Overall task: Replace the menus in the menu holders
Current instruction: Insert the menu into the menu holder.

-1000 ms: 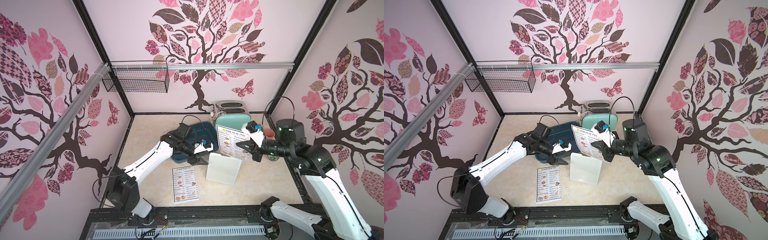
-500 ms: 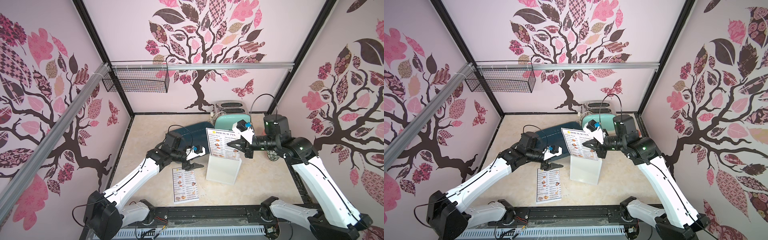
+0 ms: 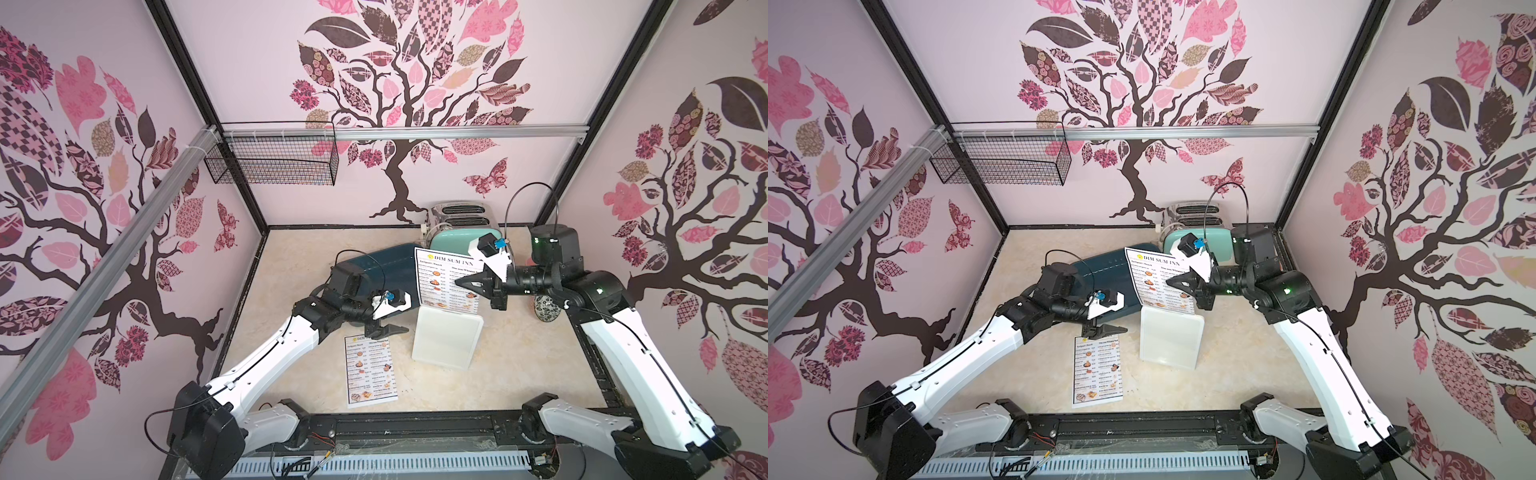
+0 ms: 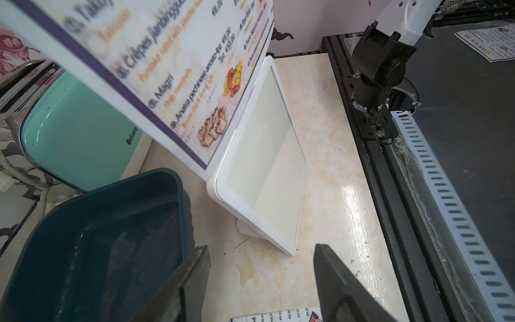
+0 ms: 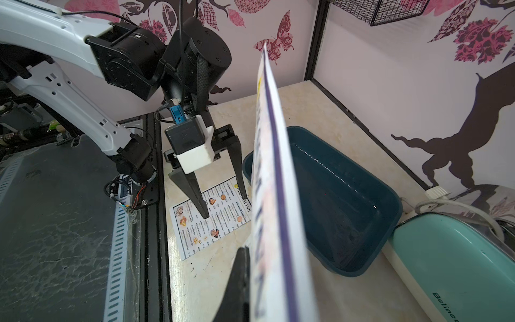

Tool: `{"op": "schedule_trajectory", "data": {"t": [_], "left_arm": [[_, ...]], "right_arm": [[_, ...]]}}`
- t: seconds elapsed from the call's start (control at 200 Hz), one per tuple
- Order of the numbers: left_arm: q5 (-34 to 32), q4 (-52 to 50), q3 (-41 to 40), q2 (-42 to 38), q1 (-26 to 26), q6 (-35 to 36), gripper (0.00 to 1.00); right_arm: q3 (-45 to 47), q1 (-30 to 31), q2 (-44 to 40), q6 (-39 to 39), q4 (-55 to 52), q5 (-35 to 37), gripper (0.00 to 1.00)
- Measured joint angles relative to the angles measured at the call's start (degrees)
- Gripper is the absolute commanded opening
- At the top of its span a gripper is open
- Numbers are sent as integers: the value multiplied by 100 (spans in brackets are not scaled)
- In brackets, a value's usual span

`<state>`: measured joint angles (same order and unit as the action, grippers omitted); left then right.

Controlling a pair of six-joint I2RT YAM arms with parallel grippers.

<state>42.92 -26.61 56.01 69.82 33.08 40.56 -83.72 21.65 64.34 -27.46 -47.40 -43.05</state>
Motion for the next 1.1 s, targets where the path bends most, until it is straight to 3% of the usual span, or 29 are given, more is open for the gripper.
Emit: {"op": "schedule_trajectory", "data": {"t": [1.101], "left_arm": [[-2,-4,0,35,0,125,64]], "right_arm": [[-44,-79,0,-361,-302,79,0]]}}
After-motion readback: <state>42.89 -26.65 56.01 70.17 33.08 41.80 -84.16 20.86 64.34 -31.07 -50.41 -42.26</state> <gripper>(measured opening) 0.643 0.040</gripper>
